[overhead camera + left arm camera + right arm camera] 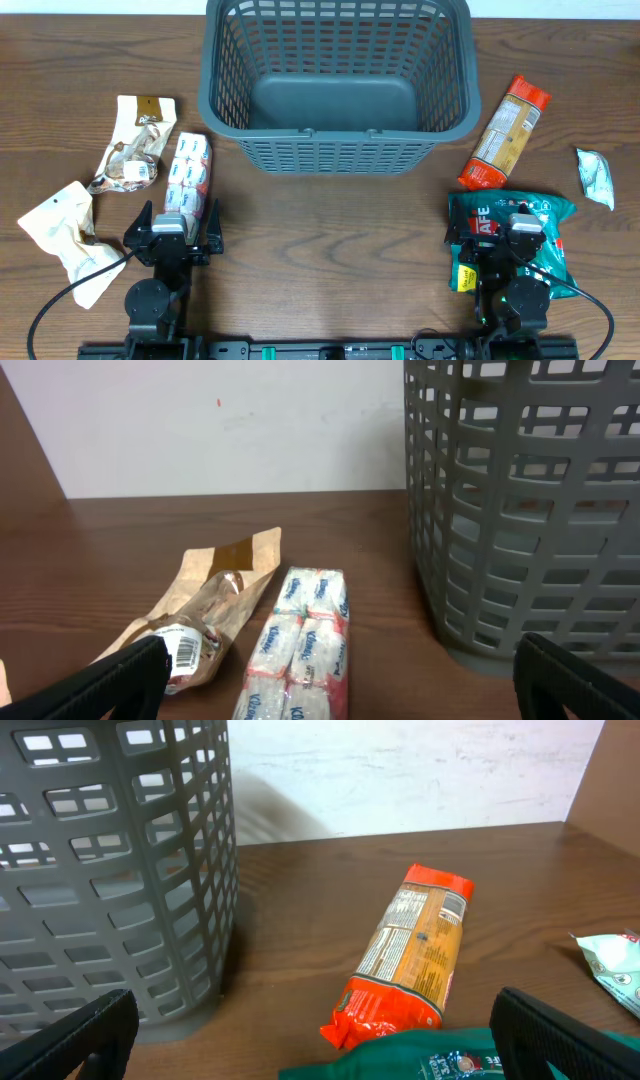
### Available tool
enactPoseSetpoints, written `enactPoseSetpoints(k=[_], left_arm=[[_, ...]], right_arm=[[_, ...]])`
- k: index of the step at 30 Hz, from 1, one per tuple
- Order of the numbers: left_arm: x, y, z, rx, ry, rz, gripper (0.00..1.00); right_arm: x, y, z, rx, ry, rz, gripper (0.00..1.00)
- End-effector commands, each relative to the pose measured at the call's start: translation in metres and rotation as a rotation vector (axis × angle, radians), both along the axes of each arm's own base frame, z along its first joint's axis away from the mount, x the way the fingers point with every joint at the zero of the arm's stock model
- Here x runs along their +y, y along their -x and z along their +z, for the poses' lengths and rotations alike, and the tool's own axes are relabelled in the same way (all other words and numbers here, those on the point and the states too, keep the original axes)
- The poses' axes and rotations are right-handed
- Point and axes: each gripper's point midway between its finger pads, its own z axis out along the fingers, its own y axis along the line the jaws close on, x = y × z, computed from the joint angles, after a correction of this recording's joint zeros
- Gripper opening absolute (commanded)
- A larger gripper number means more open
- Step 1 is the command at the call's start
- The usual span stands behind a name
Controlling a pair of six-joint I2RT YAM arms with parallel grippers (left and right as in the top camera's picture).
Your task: Pack container
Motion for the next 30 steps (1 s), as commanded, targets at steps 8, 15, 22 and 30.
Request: enactPoseSetpoints(k=[8, 15, 22, 30], left_arm=[[0.001, 0.001, -0.018, 0.057, 0.011, 0.01, 0.99], [0.001, 0.001, -0.018, 0.057, 0.011, 0.01, 0.99], [0.001, 0.001, -0.018, 0.057, 0.011, 0.01, 0.98], [0.0, 0.001, -0.014, 0.043, 0.186, 0.027, 0.99]], right_arm=[[-0.004, 0.0, -0.001, -0.002, -0.011, -0.022, 0.99], [-0.002, 0.0, -0.001, -0.002, -0.012, -0.008, 0.99], [-0.002, 0.0, -0.001, -0.002, -0.013, -0.006, 0.99], [0.038, 0.004, 0.005, 0.008, -0.104, 0.218, 0.99]])
